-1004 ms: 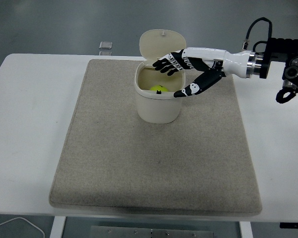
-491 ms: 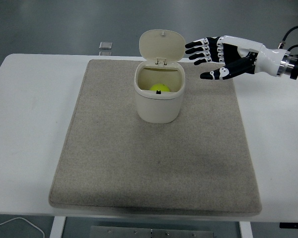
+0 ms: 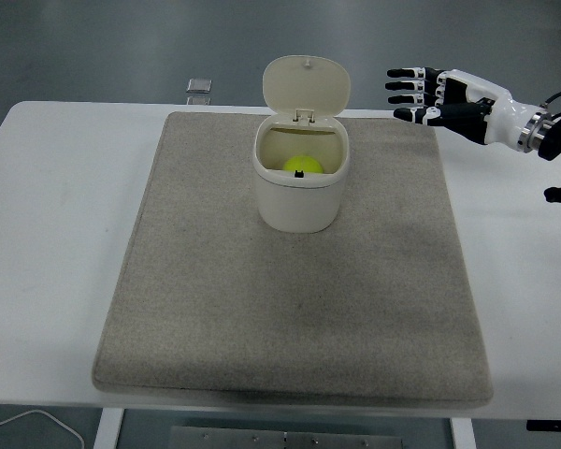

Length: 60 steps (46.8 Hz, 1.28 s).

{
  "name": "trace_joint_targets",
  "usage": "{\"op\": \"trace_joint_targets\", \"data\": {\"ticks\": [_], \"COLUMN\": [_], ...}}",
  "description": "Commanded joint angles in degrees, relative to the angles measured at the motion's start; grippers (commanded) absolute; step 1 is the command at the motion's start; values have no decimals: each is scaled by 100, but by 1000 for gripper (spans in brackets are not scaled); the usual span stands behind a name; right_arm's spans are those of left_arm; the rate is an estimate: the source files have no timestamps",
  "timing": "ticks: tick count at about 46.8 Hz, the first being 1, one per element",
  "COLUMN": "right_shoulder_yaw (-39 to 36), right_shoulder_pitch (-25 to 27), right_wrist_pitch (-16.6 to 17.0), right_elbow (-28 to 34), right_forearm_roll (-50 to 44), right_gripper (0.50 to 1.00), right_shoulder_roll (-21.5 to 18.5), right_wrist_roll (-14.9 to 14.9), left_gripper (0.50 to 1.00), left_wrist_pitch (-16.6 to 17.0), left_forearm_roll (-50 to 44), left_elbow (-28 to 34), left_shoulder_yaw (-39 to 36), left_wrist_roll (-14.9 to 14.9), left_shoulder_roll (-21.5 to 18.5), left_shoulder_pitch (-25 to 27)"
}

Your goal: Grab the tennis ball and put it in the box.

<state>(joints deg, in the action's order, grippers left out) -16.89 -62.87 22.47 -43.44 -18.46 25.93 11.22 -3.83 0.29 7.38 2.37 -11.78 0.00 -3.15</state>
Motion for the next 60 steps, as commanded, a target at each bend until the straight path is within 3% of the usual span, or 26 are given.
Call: {"op": "trace_joint_targets", "data": {"ticks": [1, 6, 14, 26, 34, 60], "right_shoulder_yaw": [-7, 1, 1, -121, -262, -254], "right_shoulder_pitch": [55, 64, 143, 187, 301, 319], "right_wrist_pitch": [-321, -524, -673, -1034, -1087, -1069], "right_elbow": [-6, 2, 2, 2, 2, 2], "right_forearm_roll": [456, 975, 1721, 2619, 2654, 2575], "right_gripper": [866, 866, 866, 868, 911, 911], "right_shoulder_roll": [-97, -185, -255, -343, -343, -334], "right_wrist_roll": [-5, -32, -506, -507, -471, -463], "left_gripper": [992, 992, 992, 992, 992, 990], "left_wrist_pitch": [5, 4, 4, -4, 5, -4], "left_forearm_roll": [6, -3, 6, -3, 6, 6], "left_elbow": [0, 0, 0, 0, 0, 0], "left_shoulder_yaw": [0, 0, 0, 0, 0, 0], "left_wrist_roll": [0, 0, 0, 0, 0, 0], "left_shoulder_roll": [0, 0, 0, 0, 0, 0], "left_shoulder_pitch": [-1, -1, -1, -1, -1, -1]}}
